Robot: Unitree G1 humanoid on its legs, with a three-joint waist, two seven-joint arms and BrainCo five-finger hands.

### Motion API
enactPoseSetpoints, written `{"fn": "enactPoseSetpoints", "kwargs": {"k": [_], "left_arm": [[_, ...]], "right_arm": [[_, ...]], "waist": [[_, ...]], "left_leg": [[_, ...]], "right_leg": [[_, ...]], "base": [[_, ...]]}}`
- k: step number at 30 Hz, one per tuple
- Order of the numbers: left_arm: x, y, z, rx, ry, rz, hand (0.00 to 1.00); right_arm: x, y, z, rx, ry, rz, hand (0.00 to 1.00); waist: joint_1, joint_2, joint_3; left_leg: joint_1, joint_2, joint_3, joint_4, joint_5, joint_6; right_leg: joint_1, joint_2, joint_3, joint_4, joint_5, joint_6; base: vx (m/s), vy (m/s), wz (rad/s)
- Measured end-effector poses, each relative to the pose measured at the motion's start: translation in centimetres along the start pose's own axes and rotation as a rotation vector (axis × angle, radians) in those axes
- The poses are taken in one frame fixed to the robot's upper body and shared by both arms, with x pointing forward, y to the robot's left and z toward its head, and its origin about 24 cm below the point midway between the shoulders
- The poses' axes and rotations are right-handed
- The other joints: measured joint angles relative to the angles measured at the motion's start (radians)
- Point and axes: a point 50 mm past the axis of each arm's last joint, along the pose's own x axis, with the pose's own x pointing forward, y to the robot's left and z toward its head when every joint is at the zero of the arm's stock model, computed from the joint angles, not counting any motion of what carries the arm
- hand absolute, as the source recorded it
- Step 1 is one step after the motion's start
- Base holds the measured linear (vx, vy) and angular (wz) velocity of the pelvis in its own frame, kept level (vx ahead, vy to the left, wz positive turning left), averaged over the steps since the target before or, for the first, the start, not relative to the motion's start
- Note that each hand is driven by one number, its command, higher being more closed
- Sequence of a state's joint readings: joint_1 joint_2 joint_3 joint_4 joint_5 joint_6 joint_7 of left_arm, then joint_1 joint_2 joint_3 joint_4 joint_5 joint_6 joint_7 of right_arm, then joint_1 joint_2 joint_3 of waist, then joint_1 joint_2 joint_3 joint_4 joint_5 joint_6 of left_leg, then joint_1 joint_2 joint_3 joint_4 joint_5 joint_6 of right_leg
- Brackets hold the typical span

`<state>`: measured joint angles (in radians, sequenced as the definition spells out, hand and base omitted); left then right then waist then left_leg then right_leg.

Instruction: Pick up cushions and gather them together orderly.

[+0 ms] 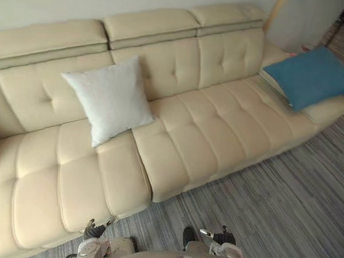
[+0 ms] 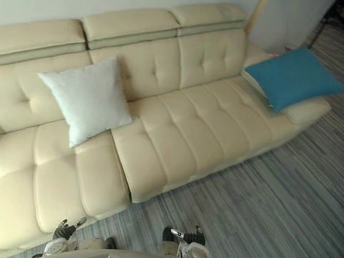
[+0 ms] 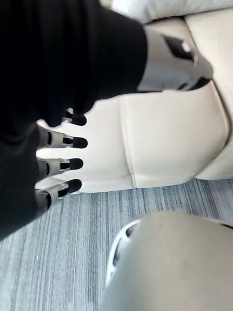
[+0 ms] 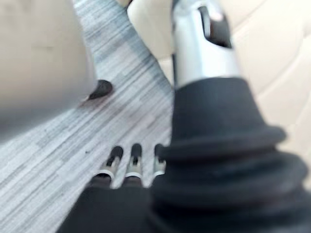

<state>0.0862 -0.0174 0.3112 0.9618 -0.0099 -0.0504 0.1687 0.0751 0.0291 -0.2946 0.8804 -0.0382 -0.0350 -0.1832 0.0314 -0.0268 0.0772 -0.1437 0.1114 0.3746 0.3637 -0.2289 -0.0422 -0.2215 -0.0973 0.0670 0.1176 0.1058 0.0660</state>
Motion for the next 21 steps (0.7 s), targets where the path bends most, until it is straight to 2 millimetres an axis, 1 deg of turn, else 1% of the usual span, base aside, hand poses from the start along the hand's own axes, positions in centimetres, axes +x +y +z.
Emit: {"fn": "enactPoseSetpoints", "kwargs": {"k": [1, 2, 3, 4, 5, 6, 7, 8, 9, 10, 11, 12, 13, 14, 15, 16, 17, 18, 19, 20, 21], "left_arm": [[0.0, -0.2, 0.0, 0.006, 0.002, -0.004, 0.0], [0.1, -0.6, 0.3, 0.014, 0.0, -0.015, 0.0], [0.1, -0.9, 0.4, 0.014, -0.002, -0.023, 0.0], [0.1, -1.0, 0.4, 0.017, -0.002, -0.026, 0.0], [0.0, -1.2, 0.4, 0.03, -0.004, -0.036, 0.0], [-0.1, -1.3, 0.1, 0.044, 0.002, -0.042, 0.0], [-0.1, -1.2, 0.1, 0.046, 0.003, -0.041, 0.0], [-0.1, -1.3, -0.1, 0.054, 0.009, -0.043, 0.0], [-0.1, -1.4, -0.2, 0.06, 0.012, -0.046, 0.0], [-0.2, -1.1, -0.6, 0.075, 0.024, -0.045, 0.0], [-0.3, -1.0, -1.1, 0.078, 0.038, -0.042, 0.0], [-0.4, -0.8, -1.3, 0.075, 0.042, -0.037, 0.0], [-0.2, -0.4, -1.0, 0.083, 0.035, -0.027, 0.0], [-0.2, -0.4, -1.1, 0.092, 0.038, -0.03, 0.0], [-0.2, -0.4, -1.1, 0.096, 0.042, -0.032, 0.0], [-0.2, -0.4, -0.9, 0.093, 0.033, -0.031, 0.0], [-0.1, -0.5, -0.7, 0.09, 0.021, -0.031, 0.0], [-0.1, -0.5, -0.1, 0.082, -0.002, -0.029, 0.0], [-0.1, -0.5, 0.0, 0.083, -0.007, -0.03, 0.0], [-0.1, -0.6, 0.2, 0.084, -0.017, -0.034, 0.0], [-0.1, -0.8, 0.6, 0.076, -0.04, -0.037, 0.0]], "right_arm": [[0.1, 0.1, 0.3, 0.003, -0.007, 0.003, 0.0], [0.2, 0.4, 0.8, 0.005, -0.019, 0.008, 0.0], [0.3, 0.3, 1.1, 0.007, -0.027, 0.007, 0.0], [0.4, 0.3, 1.3, 0.006, -0.029, 0.004, 0.0], [0.5, 0.0, 1.3, 0.001, -0.021, -0.002, 0.0], [0.5, -0.6, 1.0, -0.002, -0.011, -0.018, 0.0], [0.6, -0.8, 1.1, -0.003, -0.012, -0.023, 0.0], [0.7, -1.3, 1.0, -0.007, -0.004, -0.036, 0.0], [0.8, -1.4, 1.1, -0.012, -0.001, -0.036, 0.0], [1.0, -1.7, 0.9, -0.024, 0.022, -0.044, 0.0], [1.1, -2.1, 1.0, -0.032, 0.026, -0.051, 0.0], [1.3, -2.3, 1.4, -0.034, 0.017, -0.057, 0.0], [1.2, -2.6, 0.8, -0.038, 0.037, -0.064, 0.0], [1.3, -2.7, 0.9, -0.044, 0.038, -0.065, 0.0], [1.3, -2.7, 1.0, -0.045, 0.034, -0.065, 0.0], [1.3, -2.6, 1.0, -0.041, 0.036, -0.067, 0.0], [1.2, -2.7, 0.8, -0.034, 0.042, -0.075, 0.0], [1.2, -2.7, 0.8, -0.032, 0.041, -0.08, 0.0], [1.2, -2.7, 0.9, -0.028, 0.038, -0.08, 0.0], [1.2, -2.8, 0.7, -0.017, 0.048, -0.085, 0.0], [1.1, -2.8, 0.2, -0.015, 0.065, -0.086, 0.0]], "waist": [[0.0, 0.001, 0.002], [0.0, 0.012, 0.007], [-0.001, 0.033, 0.02], [-0.002, 0.031, 0.02], [-0.001, 0.031, 0.021], [-0.008, 0.039, 0.026], [-0.012, 0.043, 0.028], [-0.022, 0.061, 0.03], [-0.023, 0.06, 0.032], [-0.002, 0.073, 0.02], [0.008, 0.099, 0.008], [-0.015, 0.073, 0.012], [-0.009, 0.072, 0.026], [-0.005, 0.081, 0.03], [-0.003, 0.115, 0.027], [-0.003, 0.11, 0.036], [0.002, 0.108, 0.043], [0.012, 0.111, 0.059], [0.013, 0.108, 0.062], [0.02, 0.106, 0.064], [0.033, 0.104, 0.064]], "left_leg": [[0.007, 0.008, 0.024, 0.0, 0.004, 0.012], [0.017, 0.026, 0.071, -0.011, 0.017, 0.033], [0.043, 0.049, 0.135, -0.036, 0.02, 0.041], [0.059, 0.049, 0.162, -0.044, 0.02, 0.041], [0.097, 0.05, 0.214, -0.058, 0.021, 0.039], [0.146, 0.053, 0.267, -0.053, 0.018, 0.028], [0.162, 0.047, 0.271, -0.058, 0.016, 0.016], [0.191, 0.045, 0.262, -0.102, 0.023, -0.009], [0.201, 0.04, 0.266, -0.128, 0.028, -0.022], [0.223, 0.01, 0.253, -0.224, 0.01, -0.031], [0.222, 0.019, 0.254, -0.248, 0.001, -0.028], [0.214, 0.028, 0.265, -0.169, -0.03, -0.052], [0.212, 0.072, 0.273, -0.052, -0.051, -0.097], [0.195, 0.115, 0.264, 0.019, -0.075, -0.091], [0.125, 0.215, 0.196, 0.257, -0.076, -0.043], [0.093, 0.242, 0.16, 0.361, -0.072, -0.004], [0.045, 0.262, 0.1, 0.496, -0.089, 0.03], [-0.013, 0.238, 0.012, 0.605, -0.112, 0.013], [-0.035, 0.215, -0.019, 0.616, -0.117, 0.007], [-0.077, 0.169, -0.076, 0.607, -0.123, 0.006], [-0.148, 0.115, -0.135, 0.551, -0.125, 0.009]], "right_leg": [[-0.01, 0.008, -0.015, -0.004, 0.02, -0.005], [-0.035, 0.025, -0.102, -0.023, 0.068, -0.047], [-0.043, 0.011, -0.26, 0.004, 0.019, -0.106], [-0.049, -0.005, -0.351, 0.057, -0.033, -0.13], [-0.049, -0.041, -0.507, 0.138, -0.113, -0.148], [-0.024, -0.088, -0.657, 0.195, -0.171, -0.169], [-0.018, -0.086, -0.678, 0.203, -0.181, -0.174], [-0.018, -0.063, -0.677, 0.206, -0.22, -0.173], [-0.023, -0.061, -0.68, 0.213, -0.246, -0.157], [-0.046, -0.059, -0.683, 0.233, -0.303, -0.085], [-0.049, -0.058, -0.679, 0.259, -0.324, -0.077], [-0.088, -0.107, -0.626, 0.415, -0.392, -0.138], [-0.066, -0.105, -0.592, 0.428, -0.38, -0.086], [-0.056, -0.066, -0.562, 0.41, -0.382, -0.088], [-0.031, 0.002, -0.524, 0.378, -0.383, -0.116], [-0.018, 0.021, -0.503, 0.373, -0.385, -0.131], [-0.001, 0.05, -0.457, 0.365, -0.394, -0.151], [0.042, 0.074, -0.403, 0.348, -0.4, -0.161], [0.054, 0.08, -0.38, 0.343, -0.402, -0.161], [0.079, 0.091, -0.336, 0.324, -0.407, -0.159], [0.108, 0.103, -0.278, 0.296, -0.406, -0.159]], "base": [[0.04, -0.031, -1.5], [0.03, -0.069, -1.57], [0.02, -0.09, -1.52], [0.01, -0.093, -1.27], [0.02, -0.115, -1.3], [0.05, -0.108, -1.24], [0.06, -0.151, -1.12], [0.06, -0.126, -0.67], [0.04, -0.189, -1.21], [-0.01, -0.16, -1.15], [0.03, -0.208, -1.33], [0.15, -0.231, -0.97], [0.21, -0.225, -0.97], [0.24, -0.229, -1.25], [0.18, -0.158, -1.15], [0.24, -0.181, -1.36], [0.33, -0.117, -1.46], [0.28, -0.081, -1.44], [0.3, -0.017, -1.38], [0.31, 0.053, -1.28], [0.37, 0.077, -1.28]]}}
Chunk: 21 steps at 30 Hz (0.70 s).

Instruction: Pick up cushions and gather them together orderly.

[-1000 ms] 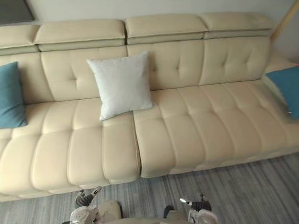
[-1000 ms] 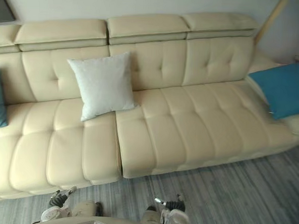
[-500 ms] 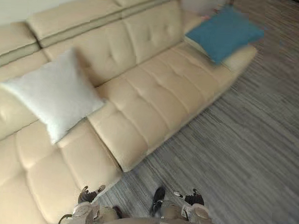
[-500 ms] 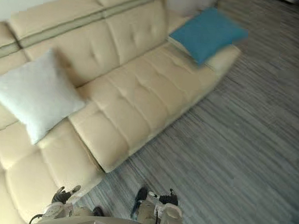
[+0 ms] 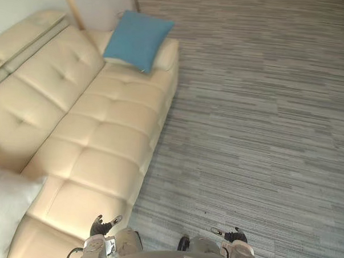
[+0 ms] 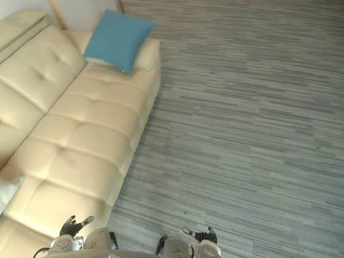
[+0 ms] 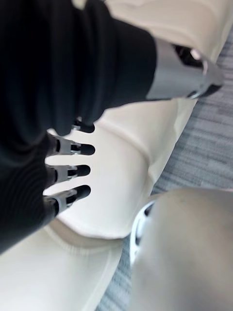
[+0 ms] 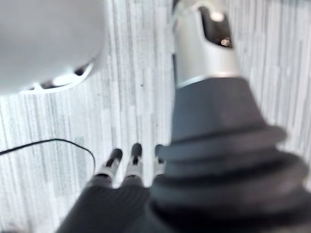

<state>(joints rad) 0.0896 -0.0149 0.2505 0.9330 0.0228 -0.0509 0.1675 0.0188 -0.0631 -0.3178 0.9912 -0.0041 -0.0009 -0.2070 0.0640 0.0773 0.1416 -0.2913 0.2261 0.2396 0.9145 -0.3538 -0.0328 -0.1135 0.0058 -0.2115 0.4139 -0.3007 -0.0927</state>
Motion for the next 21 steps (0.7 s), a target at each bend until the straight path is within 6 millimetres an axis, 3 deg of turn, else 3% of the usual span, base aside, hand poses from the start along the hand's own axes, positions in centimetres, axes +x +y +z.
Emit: {"fn": "enactPoseSetpoints", "kwargs": {"k": [3, 4, 5, 7, 8, 10, 11, 12, 13, 14, 15, 18, 20, 21], "left_arm": [[0.0, 0.0, 0.7, -0.008, -0.029, 0.001, 0.0], [0.0, -0.2, 0.9, -0.015, -0.038, -0.002, 0.0], [0.0, -0.3, 0.9, -0.018, -0.042, -0.004, 0.0], [0.0, -0.1, 0.9, -0.018, -0.04, 0.001, 0.0], [0.1, 0.4, 1.0, -0.017, -0.043, 0.014, 0.0], [0.3, 1.6, 1.0, -0.025, -0.039, 0.049, 0.0], [0.3, 1.7, 0.9, -0.022, -0.035, 0.053, 0.0], [0.3, 2.0, 0.7, -0.012, -0.025, 0.056, 0.0], [0.3, 2.2, 0.4, 0.008, -0.004, 0.057, 0.0], [0.3, 2.2, 0.2, 0.015, 0.004, 0.056, 0.0], [0.3, 2.2, -0.1, 0.021, 0.016, 0.055, 0.0], [0.2, 1.8, -0.1, 0.03, 0.016, 0.042, 0.0], [0.3, 1.3, 0.3, 0.025, 0.007, 0.03, 0.0], [0.3, 0.7, 0.6, 0.033, -0.001, 0.012, 0.0]], "right_arm": [[-0.1, 0.1, -0.3, 0.002, 0.011, 0.0, 0.0], [-0.1, 0.2, -0.4, 0.003, 0.014, -0.005, 0.0], [-0.2, 0.3, -0.4, 0.008, 0.012, -0.011, 0.0], [-0.2, 0.7, -0.2, 0.013, 0.012, -0.003, 0.0], [-0.3, 1.6, 0.0, 0.026, 0.01, 0.016, 0.0], [-0.6, 2.8, 0.0, 0.052, 0.009, 0.043, 0.0], [-0.7, 2.8, -0.2, 0.055, 0.014, 0.042, 0.0], [-0.7, 2.8, -0.3, 0.062, 0.021, 0.04, 0.0], [-0.7, 2.8, -0.2, 0.065, 0.014, 0.041, 0.0], [-0.7, 2.8, -0.1, 0.066, 0.01, 0.042, 0.0], [-0.8, 2.8, 0.0, 0.066, 0.001, 0.047, 0.0], [-0.7, 2.4, 0.8, 0.073, -0.045, 0.037, 0.0], [-0.6, 2.2, 1.5, 0.077, -0.074, 0.033, 0.0], [-0.4, 1.8, 1.7, 0.069, -0.078, 0.023, 0.0]], "waist": [[0.014, -0.003, 0.007], [0.021, -0.006, 0.008], [0.034, -0.007, 0.007], [0.062, -0.024, 0.002], [0.065, -0.043, -0.007], [0.06, -0.098, -0.008], [0.062, -0.105, -0.009], [0.067, -0.115, -0.006], [0.058, -0.117, -0.003], [0.055, -0.116, -0.002], [0.044, -0.109, 0.002], [0.022, -0.085, 0.011], [0.011, -0.084, 0.013], [0.005, -0.074, 0.019]], "left_leg": [[-0.1, -0.057, -0.022, -0.184, 0.012, -0.002], [-0.12, -0.079, -0.023, -0.293, 0.046, -0.013], [-0.127, -0.102, -0.026, -0.45, 0.106, -0.024], [-0.106, -0.136, -0.046, -0.571, 0.309, -0.016], [-0.11, -0.16, -0.045, -0.55, 0.3, 0.018], [-0.118, -0.196, -0.017, -0.468, 0.208, 0.087], [-0.106, -0.2, -0.007, -0.456, 0.192, 0.094], [-0.072, -0.21, 0.013, -0.439, 0.166, 0.105], [-0.009, -0.225, 0.028, -0.423, 0.149, 0.126], [0.021, -0.228, 0.031, -0.424, 0.139, 0.131], [0.1, -0.231, 0.032, -0.436, 0.115, 0.141], [0.277, -0.226, 0.033, -0.539, 0.092, 0.139], [0.348, -0.215, 0.03, -0.602, 0.093, 0.138], [0.396, -0.197, 0.029, -0.639, 0.093, 0.137]], "right_leg": [[0.063, 0.003, 0.068, -0.059, -0.008, 0.015], [0.094, -0.001, 0.09, -0.092, -0.009, 0.019], [0.124, -0.006, 0.113, -0.128, -0.017, 0.038], [0.171, -0.019, 0.179, -0.195, -0.028, 0.062], [0.187, -0.041, 0.201, -0.229, -0.026, 0.065], [0.17, -0.096, 0.231, -0.154, -0.009, 0.109], [0.161, -0.108, 0.233, -0.11, -0.011, 0.127], [0.13, -0.124, 0.239, 0.022, -0.006, 0.186], [0.047, -0.149, 0.243, 0.289, 0.049, 0.309], [0.02, -0.153, 0.242, 0.386, 0.071, 0.346], [-0.037, -0.164, 0.214, 0.577, 0.094, 0.36], [-0.177, -0.22, 0.029, 0.731, 0.053, 0.199], [-0.267, -0.226, -0.056, 0.64, 0.018, 0.156], [-0.3, -0.208, -0.105, 0.489, 0.01, 0.136]], "base": [[0.36, 0.141, -0.89], [0.43, 0.212, -0.6], [0.43, 0.229, -0.65], [0.46, 0.252, -0.83], [0.72, 0.327, -0.76], [0.74, 0.316, -0.39], [0.6, 0.252, -0.23], [0.58, 0.213, -0.24], [0.57, 0.185, -0.24], [0.54, 0.146, -0.22], [0.42, 0.091, -0.19], [0.53, 0.058, -0.18], [0.48, -0.032, -0.02], [0.5, -0.092, 0.01]]}}
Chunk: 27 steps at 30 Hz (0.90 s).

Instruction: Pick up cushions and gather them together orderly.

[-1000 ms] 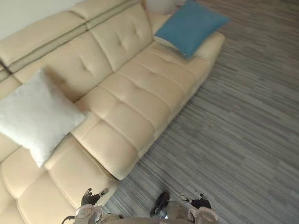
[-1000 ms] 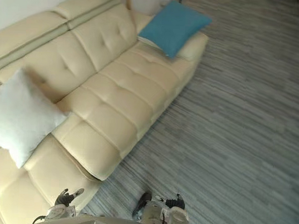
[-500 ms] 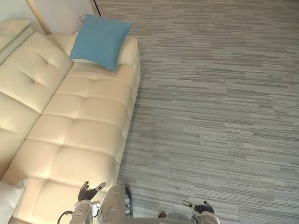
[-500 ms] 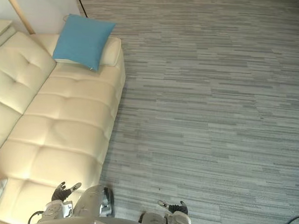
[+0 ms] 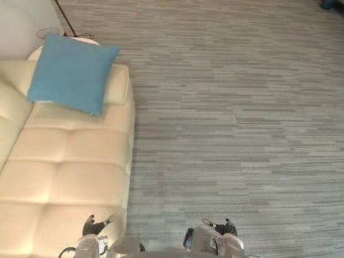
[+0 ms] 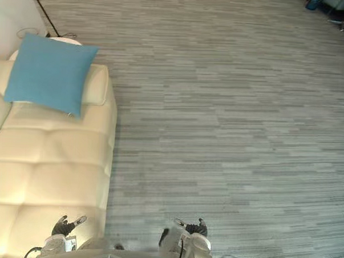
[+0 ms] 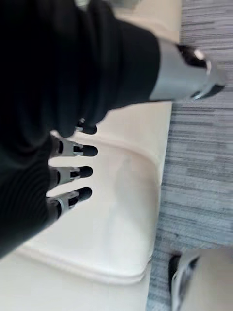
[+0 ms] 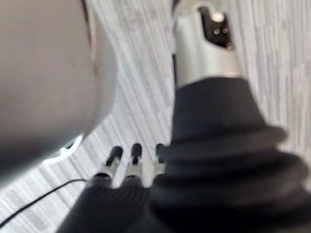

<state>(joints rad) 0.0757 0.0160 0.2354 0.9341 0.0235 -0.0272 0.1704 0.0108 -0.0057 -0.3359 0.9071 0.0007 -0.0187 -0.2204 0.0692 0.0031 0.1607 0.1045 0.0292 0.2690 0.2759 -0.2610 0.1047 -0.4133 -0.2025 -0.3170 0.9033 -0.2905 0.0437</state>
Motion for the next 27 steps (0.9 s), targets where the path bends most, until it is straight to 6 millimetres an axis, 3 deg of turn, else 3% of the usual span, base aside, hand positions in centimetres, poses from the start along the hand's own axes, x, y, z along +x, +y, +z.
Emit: {"fn": "enactPoseSetpoints", "kwargs": {"k": [1, 2, 4, 5, 6, 7, 8, 10, 11, 12, 14, 16, 19, 21, 22, 24, 25, 27], "left_arm": [[0.0, -0.3, 0.2, 0.004, -0.006, -0.01, 0.0], [0.0, -0.6, 0.1, 0.016, -0.005, -0.02, 0.0], [0.0, -0.7, 0.1, 0.033, -0.002, -0.028, 0.0], [-0.1, -0.8, -0.3, 0.036, 0.012, -0.03, 0.0], [-0.2, -1.7, -0.6, 0.028, 0.033, -0.05, 0.0], [-0.3, -2.0, -0.8, 0.028, 0.04, -0.056, 0.0], [-0.4, -2.2, -1.0, 0.019, 0.045, -0.057, 0.0], [-0.5, -2.2, -1.3, -0.048, 0.065, -0.035, 0.0], [-0.5, -2.0, -1.2, -0.07, 0.059, -0.025, 0.0], [-0.4, -2.0, -0.7, -0.076, 0.035, -0.026, 0.0], [-0.4, -2.0, -0.2, -0.076, 0.009, -0.027, 0.0], [-0.4, -2.0, 0.2, -0.074, -0.015, -0.032, 0.0], [-0.5, -2.3, 0.7, -0.082, -0.039, -0.04, 0.0], [-0.5, -2.3, 0.7, -0.08, -0.04, -0.042, 0.0], [-0.5, -2.3, 0.7, -0.083, -0.04, -0.039, 0.0], [-0.4, -2.2, 0.8, -0.083, -0.044, -0.037, 0.0], [-0.2, -2.0, 1.2, -0.089, -0.052, -0.032, 0.0], [-0.1, -1.4, 1.3, -0.127, -0.052, -0.012, 0.0]], "right_arm": [[0.0, -0.2, -0.1, -0.004, 0.007, -0.005, 0.0], [0.1, -0.3, -0.1, 0.01, 0.007, -0.01, 0.0], [0.1, -0.6, -0.2, 0.01, 0.012, -0.019, 0.0], [0.0, -1.2, -1.0, 0.005, 0.035, -0.033, 0.0], [0.4, -2.0, -0.2, 0.001, 0.019, -0.051, 0.0], [0.6, -2.4, 0.2, -0.004, 0.009, -0.06, 0.0], [0.6, -2.6, 0.4, -0.002, 0.001, -0.067, 0.0], [0.6, -2.1, 0.5, 0.004, -0.002, -0.055, 0.0], [0.5, -1.7, 0.4, 0.0, 0.0, -0.043, 0.0], [0.4, -1.0, 0.3, -0.004, 0.001, -0.025, 0.0], [0.2, -0.5, 0.2, -0.013, 0.002, -0.007, 0.0], [0.2, -0.2, 0.2, 0.001, 0.004, -0.002, 0.0], [0.2, 0.0, 0.3, 0.025, 0.007, -0.003, 0.0], [0.2, -0.1, 0.2, 0.031, 0.01, -0.009, 0.0], [0.0, -0.2, -0.3, 0.035, 0.024, -0.014, 0.0], [0.0, 0.0, -0.2, 0.039, 0.022, -0.009, 0.0], [0.0, 0.4, 0.0, 0.039, 0.018, 0.002, 0.0], [0.0, 0.7, 0.1, 0.039, 0.019, 0.009, 0.0]], "waist": [[-0.004, 0.003, 0.002], [-0.019, 0.004, 0.002], [-0.041, -0.01, -0.003], [-0.052, -0.027, -0.005], [-0.046, 0.022, -0.002], [-0.044, 0.042, -0.006], [-0.038, 0.059, -0.003], [-0.04, 0.079, 0.005], [-0.03, 0.074, 0.009], [-0.012, 0.083, 0.009], [-0.005, 0.065, 0.019], [0.005, 0.069, 0.015], [0.021, 0.069, 0.013], [0.022, 0.07, 0.013], [0.036, 0.056, 0.01], [0.045, 0.034, -0.009], [0.05, 0.023, -0.007], [0.066, 0.012, -0.007]], "left_leg": [[0.024, 0.01, -0.004, -0.017, 0.002, -0.003], [0.05, 0.02, -0.026, -0.036, 0.002, -0.004], [0.097, 0.019, -0.061, -0.074, 0.002, -0.089], [0.139, 0.011, -0.111, -0.079, -0.02, -0.132], [0.156, 0.051, -0.138, -0.067, -0.029, -0.15], [0.137, 0.068, -0.164, -0.027, -0.004, -0.183], [0.115, 0.086, -0.179, 0.048, 0.026, -0.192], [-0.01, 0.133, -0.21, 0.363, 0.167, -0.187], [-0.095, 0.17, -0.211, 0.554, 0.226, -0.2], [-0.182, 0.211, -0.179, 0.76, 0.174, -0.172], [-0.271, 0.231, -0.124, 0.841, 0.114, -0.155], [-0.355, 0.223, -0.067, 0.768, 0.056, -0.139], [-0.42, 0.156, -0.01, 0.342, 0.031, -0.134], [-0.418, 0.113, 0.002, 0.083, 0.097, -0.145], [-0.395, 0.09, 0.046, -0.012, 0.229, -0.126], [-0.382, 0.062, 0.088, -0.016, 0.236, -0.075], [-0.406, 0.061, 0.09, 0.066, 0.19, -0.039], [-0.432, 0.068, 0.092, 0.212, 0.16, -0.007]], "right_leg": [[-0.015, 0.018, -0.015, -0.115, 0.01, -0.006], [-0.034, 0.047, -0.015, -0.291, 0.06, -0.011], [-0.026, 0.092, 0.048, -0.628, 0.245, -0.001], [-0.008, 0.084, 0.096, -0.684, 0.436, -0.031], [-0.017, 0.11, 0.079, -0.606, 0.426, -0.072], [-0.025, 0.115, 0.08, -0.557, 0.366, -0.076], [-0.016, 0.122, 0.064, -0.521, 0.319, -0.086], [0.06, 0.14, 0.03, -0.514, 0.247, -0.094], [0.11, 0.153, 0.026, -0.533, 0.222, -0.103], [0.182, 0.174, 0.026, -0.555, 0.196, -0.114], [0.269, 0.18, 0.027, -0.597, 0.164, -0.117], [0.349, 0.18, 0.026, -0.663, 0.153, -0.104], [0.417, 0.166, 0.022, -0.749, 0.159, -0.067], [0.445, 0.155, 0.008, -0.775, 0.149, -0.043], [0.48, 0.134, 0.001, -0.793, 0.128, -0.012], [0.501, 0.109, 0.001, -0.82, 0.129, 0.008], [0.535, 0.105, 0.006, -0.864, 0.17, 0.014], [0.584, 0.088, 0.036, -0.868, 0.214, 0.012]], "base": [[0.5, -0.12, 0.17], [0.52, -0.169, 0.35], [0.63, -0.272, 0.6], [0.7, -0.312, 0.56], [0.54, -0.242, 0.53], [0.51, -0.224, 0.23], [0.51, -0.237, 0.33], [0.5, -0.235, 0.26], [0.47, -0.176, 0.02], [0.46, -0.144, -0.08], [0.37, -0.088, -0.03], [0.35, -0.026, 0.04], [0.38, 0.083, 0.06], [0.36, 0.168, 0.2], [0.34, 0.176, 0.29], [0.49, 0.176, 0.32], [0.68, 0.237, 0.36], [0.43, 0.206, 0.28]]}}
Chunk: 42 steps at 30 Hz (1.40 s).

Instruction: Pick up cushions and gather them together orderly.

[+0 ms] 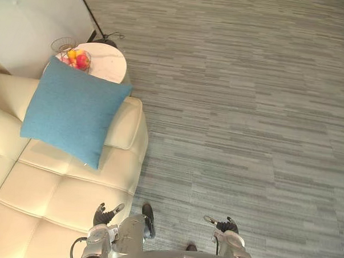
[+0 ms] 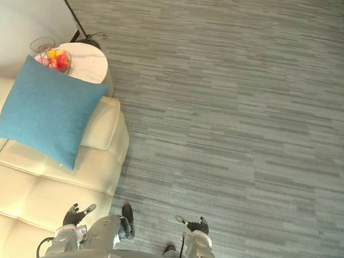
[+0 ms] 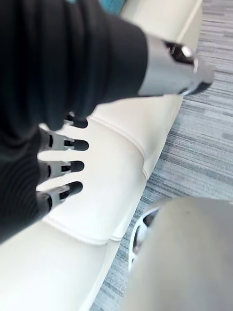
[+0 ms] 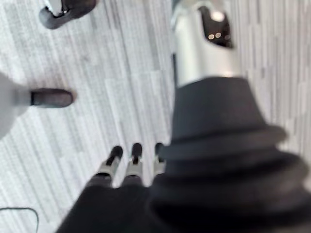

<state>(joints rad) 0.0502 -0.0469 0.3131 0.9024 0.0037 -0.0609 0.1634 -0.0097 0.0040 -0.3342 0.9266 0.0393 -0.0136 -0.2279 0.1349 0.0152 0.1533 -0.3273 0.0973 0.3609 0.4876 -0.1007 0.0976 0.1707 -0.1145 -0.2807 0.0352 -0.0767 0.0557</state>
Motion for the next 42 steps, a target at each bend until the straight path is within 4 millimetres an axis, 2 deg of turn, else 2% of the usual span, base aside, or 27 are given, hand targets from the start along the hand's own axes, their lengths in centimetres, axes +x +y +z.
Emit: {"fn": "enactPoseSetpoints", "kwargs": {"k": [1, 2, 3, 4, 5, 6, 8, 9, 11, 13, 14, 15, 16, 17, 18, 19, 20, 21, 22, 23, 25, 26, 28, 30, 33, 38, 42], "left_arm": [[-0.1, 0.2, -0.4, -0.011, 0.014, 0.009, 0.0], [-0.4, 0.6, -1.7, -0.013, 0.058, 0.017, 0.0], [-0.3, 0.9, -1.6, 0.01, 0.058, 0.02, 0.0], [-0.2, 1.2, -1.5, 0.037, 0.054, 0.018, 0.0], [-0.1, 1.4, -1.3, 0.061, 0.051, 0.016, 0.0], [0.0, 1.8, -1.3, 0.08, 0.061, 0.023, 0.0], [0.0, 1.8, -1.5, 0.082, 0.065, 0.022, 0.0], [-0.1, 1.6, -1.5, 0.092, 0.067, 0.014, 0.0], [0.0, 0.9, -1.1, 0.086, 0.055, -0.002, 0.0], [0.1, -0.1, -0.7, 0.077, 0.043, -0.025, 0.0], [0.1, -0.6, -0.2, 0.075, 0.03, -0.036, 0.0], [0.1, -0.7, -0.2, 0.074, 0.03, -0.039, 0.0], [0.1, -0.6, -0.4, 0.073, 0.037, -0.036, 0.0], [0.2, -0.2, -0.5, 0.061, 0.042, -0.019, 0.0], [0.2, 0.1, -0.5, 0.057, 0.043, -0.009, 0.0], [0.0, -0.7, -0.8, 0.035, 0.053, -0.021, 0.0], [-0.2, -0.8, -1.2, 0.026, 0.064, -0.018, 0.0], [-0.2, -0.9, -1.3, 0.023, 0.067, -0.018, 0.0], [-0.3, -0.9, -1.4, 0.019, 0.07, -0.017, 0.0], [-0.2, -0.9, -1.2, 0.018, 0.064, -0.019, 0.0], [-0.2, -1.0, -1.0, 0.017, 0.054, -0.022, 0.0], [-0.2, -1.1, -0.9, 0.023, 0.05, -0.026, 0.0], [-0.2, -1.1, -0.8, 0.032, 0.047, -0.029, 0.0], [-0.1, 0.0, -1.4, 0.09, 0.062, -0.019, 0.0], [0.0, 0.6, -1.8, 0.149, 0.077, -0.025, 0.0], [0.0, 1.1, -2.2, 0.202, 0.093, -0.029, 0.0], [0.0, 1.4, -2.2, 0.219, 0.095, -0.028, 0.0]], "right_arm": [[0.0, -0.3, -0.4, -0.013, 0.012, -0.007, 0.0], [0.1, -1.0, -0.8, -0.038, 0.031, -0.018, 0.0], [0.1, -0.9, -1.2, -0.047, 0.048, -0.013, 0.0], [0.0, -0.8, -1.5, -0.052, 0.062, -0.01, 0.0], [-0.1, -0.8, -1.8, -0.052, 0.07, -0.006, 0.0], [-0.4, -1.1, -2.8, -0.06, 0.094, -0.012, 0.0], [-0.5, -2.0, -3.1, -0.051, 0.09, -0.039, 0.0], [-0.6, -2.7, -3.2, -0.058, 0.081, -0.052, 0.0], [-0.6, -2.7, -2.8, -0.05, 0.059, -0.054, 0.0], [-0.5, -2.8, -2.4, -0.026, 0.046, -0.065, 0.0], [-0.5, -2.8, -2.5, -0.022, 0.051, -0.066, 0.0], [-0.5, -2.8, -2.6, -0.019, 0.054, -0.067, 0.0], [-0.6, -2.7, -2.8, -0.01, 0.064, -0.066, 0.0], [-0.7, -2.6, -3.1, 0.0, 0.074, -0.064, 0.0], [-0.8, -2.4, -3.2, 0.013, 0.08, -0.064, 0.0], [-0.6, -3.2, -2.9, 0.036, 0.073, -0.09, 0.0], [-0.5, -3.2, -2.7, 0.049, 0.068, -0.09, 0.0], [-0.5, -3.0, -2.5, 0.05, 0.061, -0.086, 0.0], [-0.4, -2.8, -2.2, 0.046, 0.052, -0.077, 0.0], [-0.3, -2.7, -2.0, 0.043, 0.044, -0.073, 0.0], [-0.3, -2.6, -1.9, 0.043, 0.043, -0.072, 0.0], [-0.3, -2.6, -1.9, 0.044, 0.043, -0.072, 0.0], [-0.3, -2.7, -1.8, 0.043, 0.042, -0.074, 0.0], [-0.2, -1.7, -1.8, 0.04, 0.053, -0.048, 0.0], [-0.2, -2.0, -2.4, 0.032, 0.081, -0.052, 0.0], [-0.3, -2.3, -3.1, 0.021, 0.111, -0.059, 0.0], [-0.1, -2.9, -2.4, 0.01, 0.089, -0.076, 0.0]], "waist": [[0.004, -0.019, -0.016], [0.001, -0.006, -0.053], [-0.005, -0.018, -0.062], [-0.015, -0.032, -0.061], [-0.027, -0.044, -0.056], [-0.05, -0.053, -0.048], [-0.05, -0.044, -0.039], [-0.054, -0.036, -0.039], [-0.061, -0.04, -0.039], [-0.076, -0.029, -0.033], [-0.083, -0.027, -0.032], [-0.081, -0.028, -0.032], [-0.08, -0.037, -0.027], [-0.082, -0.059, -0.029], [-0.082, -0.055, -0.026], [-0.072, -0.023, -0.026], [-0.077, -0.001, -0.021], [-0.083, 0.007, -0.016], [-0.086, 0.014, -0.016], [-0.086, 0.015, -0.015], [-0.087, 0.012, -0.014], [-0.089, 0.01, -0.014], [-0.088, 0.008, -0.018], [-0.087, -0.001, -0.026], [-0.09, -0.012, -0.032], [-0.108, -0.019, -0.046], [-0.11, -0.024, -0.058]], "left_leg": [[0.004, -0.024, -0.002, -0.031, -0.041, -0.012], [0.052, -0.028, -0.007, -0.084, -0.091, -0.009], [0.082, -0.063, -0.023, -0.094, -0.114, -0.009], [0.098, -0.08, -0.042, -0.096, -0.125, -0.009], [0.119, -0.098, -0.072, -0.105, -0.13, -0.006], [0.176, -0.124, -0.134, -0.132, -0.129, -0.004], [0.262, -0.135, -0.197, -0.175, -0.129, -0.004], [0.313, -0.135, -0.252, -0.207, -0.129, -0.004], [0.34, -0.136, -0.354, -0.224, -0.129, -0.005], [0.349, -0.124, -0.473, -0.234, -0.139, -0.023], [0.351, -0.12, -0.539, -0.234, -0.148, -0.038], [0.353, -0.118, -0.568, -0.232, -0.154, -0.049], [0.358, -0.119, -0.641, -0.222, -0.175, -0.083], [0.361, -0.122, -0.683, -0.198, -0.197, -0.11], [0.359, -0.121, -0.687, -0.189, -0.204, -0.122], [0.35, -0.076, -0.648, -0.168, -0.197, -0.136], [0.341, -0.05, -0.618, -0.147, -0.19, -0.148], [0.337, -0.036, -0.603, -0.139, -0.189, -0.153], [0.319, -0.01, -0.57, -0.126, -0.181, -0.181], [0.276, 0.03, -0.484, -0.102, -0.159, -0.216], [0.247, 0.068, -0.341, -0.092, -0.134, -0.206], [0.242, 0.091, -0.203, -0.119, -0.11, -0.201], [0.246, 0.083, -0.144, -0.187, -0.076, -0.2], [0.281, 0.064, -0.139, -0.309, -0.01, -0.197], [0.304, 0.053, -0.144, -0.4, 0.046, -0.193], [0.355, 0.038, -0.144, -0.482, 0.087, -0.191], [0.368, 0.034, -0.144, -0.52, 0.11, -0.187]], "right_leg": [[-0.005, -0.017, 0.025, 0.058, -0.015, 0.019], [-0.073, -0.039, 0.041, 0.291, -0.081, 0.109], [-0.159, -0.089, 0.077, 0.513, -0.084, 0.17], [-0.218, -0.106, 0.105, 0.657, -0.052, 0.215], [-0.264, -0.11, 0.119, 0.787, -0.035, 0.238], [-0.324, -0.125, 0.091, 0.979, -0.037, 0.23], [-0.382, -0.128, 0.047, 1.078, -0.069, 0.154], [-0.426, -0.131, 0.003, 1.071, -0.113, 0.07], [-0.492, -0.124, -0.019, 0.922, -0.151, 0.032], [-0.52, -0.067, 0.09, 0.643, -0.15, 0.032], [-0.512, -0.026, 0.192, 0.473, -0.128, 0.039], [-0.508, -0.015, 0.244, 0.408, -0.111, 0.045], [-0.478, -0.012, 0.337, 0.267, -0.056, 0.054], [-0.448, -0.03, 0.343, 0.247, 0.021, 0.081], [-0.442, -0.027, 0.331, 0.265, 0.047, 0.069], [-0.435, -0.026, 0.245, 0.336, -0.023, 0.049], [-0.422, -0.034, 0.179, 0.375, -0.051, 0.034], [-0.412, -0.04, 0.145, 0.391, -0.064, 0.026], [-0.399, -0.046, 0.091, 0.411, -0.085, 0.013], [-0.374, -0.055, 0.012, 0.412, -0.101, -0.004], [-0.345, -0.065, -0.063, 0.394, -0.107, -0.014], [-0.327, -0.079, -0.11, 0.386, -0.109, -0.015], [-0.319, -0.084, -0.128, 0.363, -0.107, -0.005], [-0.299, -0.064, -0.14, 0.259, -0.05, -0.002], [-0.265, -0.03, -0.148, 0.152, 0.022, -0.002], [-0.227, -0.019, -0.142, 0.104, 0.056, -0.003], [-0.224, -0.012, -0.126, 0.083, 0.082, -0.009]], "base": [[0.33, 0.262, 0.13], [0.41, 0.28, 0.27], [0.42, 0.251, 0.41], [0.32, 0.108, 0.67], [0.41, 0.059, 1.21], [0.41, 0.035, 1.41], [0.46, -0.003, 1.2], [0.39, -0.041, 1.19], [0.35, -0.153, 1.59], [0.33, -0.25, 1.8], [0.24, -0.252, 1.55], [0.31, -0.364, 1.86], [0.29, -0.446, 1.87], [0.28, -0.488, 1.87], [0.29, -0.589, 1.76], [0.25, -0.463, 1.61], [0.25, -0.428, 1.58], [0.17, -0.292, 1.35], [0.16, -0.335, 1.46], [0.13, -0.313, 1.46], [0.08, -0.22, 1.32], [0.05, -0.152, 1.28], [0.0, -0.065, 0.73], [-0.06, 0.003, 0.12], [-0.02, 0.017, 0.01], [-0.06, 0.021, -0.04], [-0.07, 0.014, -0.01]]}}
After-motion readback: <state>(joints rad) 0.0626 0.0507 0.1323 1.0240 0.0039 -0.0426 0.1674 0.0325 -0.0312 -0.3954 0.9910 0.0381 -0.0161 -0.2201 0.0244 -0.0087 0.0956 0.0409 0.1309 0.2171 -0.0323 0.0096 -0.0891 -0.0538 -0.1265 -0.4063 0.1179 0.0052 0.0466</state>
